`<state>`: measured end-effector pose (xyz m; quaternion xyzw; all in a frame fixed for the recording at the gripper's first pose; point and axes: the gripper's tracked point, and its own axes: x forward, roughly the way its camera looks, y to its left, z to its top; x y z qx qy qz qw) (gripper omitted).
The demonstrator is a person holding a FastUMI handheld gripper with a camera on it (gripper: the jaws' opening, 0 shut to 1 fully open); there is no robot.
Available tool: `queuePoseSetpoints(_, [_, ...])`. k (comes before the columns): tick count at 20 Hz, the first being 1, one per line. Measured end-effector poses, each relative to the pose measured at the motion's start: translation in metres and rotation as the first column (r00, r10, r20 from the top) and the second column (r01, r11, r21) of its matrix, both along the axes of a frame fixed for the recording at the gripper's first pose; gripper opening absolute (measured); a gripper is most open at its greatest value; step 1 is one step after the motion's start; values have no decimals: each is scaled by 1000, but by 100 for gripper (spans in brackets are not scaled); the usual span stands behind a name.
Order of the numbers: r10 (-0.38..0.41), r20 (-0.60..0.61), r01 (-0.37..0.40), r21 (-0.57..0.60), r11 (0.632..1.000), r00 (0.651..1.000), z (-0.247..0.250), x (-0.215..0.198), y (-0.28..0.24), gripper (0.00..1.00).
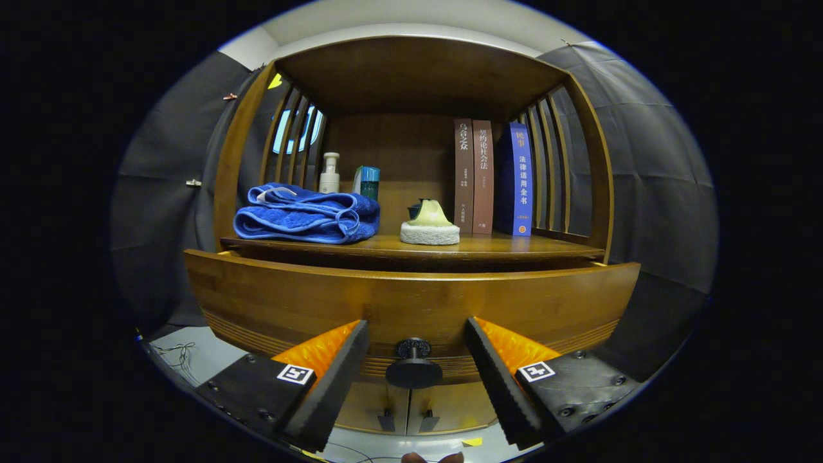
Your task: Pull open the drawer, take out the items inside it, and place them on the countertop above the cabinet.
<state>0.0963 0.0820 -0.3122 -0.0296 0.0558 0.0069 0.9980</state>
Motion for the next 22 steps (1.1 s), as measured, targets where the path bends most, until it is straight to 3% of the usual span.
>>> queuePoseSetpoints(10, [1, -37, -1, 1, 1000, 999, -3, 43, 3, 99])
queuePoseSetpoints(17, [4, -39, -5, -15, 1000, 999, -4, 40, 1, 99])
queuePoseSetpoints(22, [40, -13, -40, 6, 999, 999, 27, 7, 4, 99])
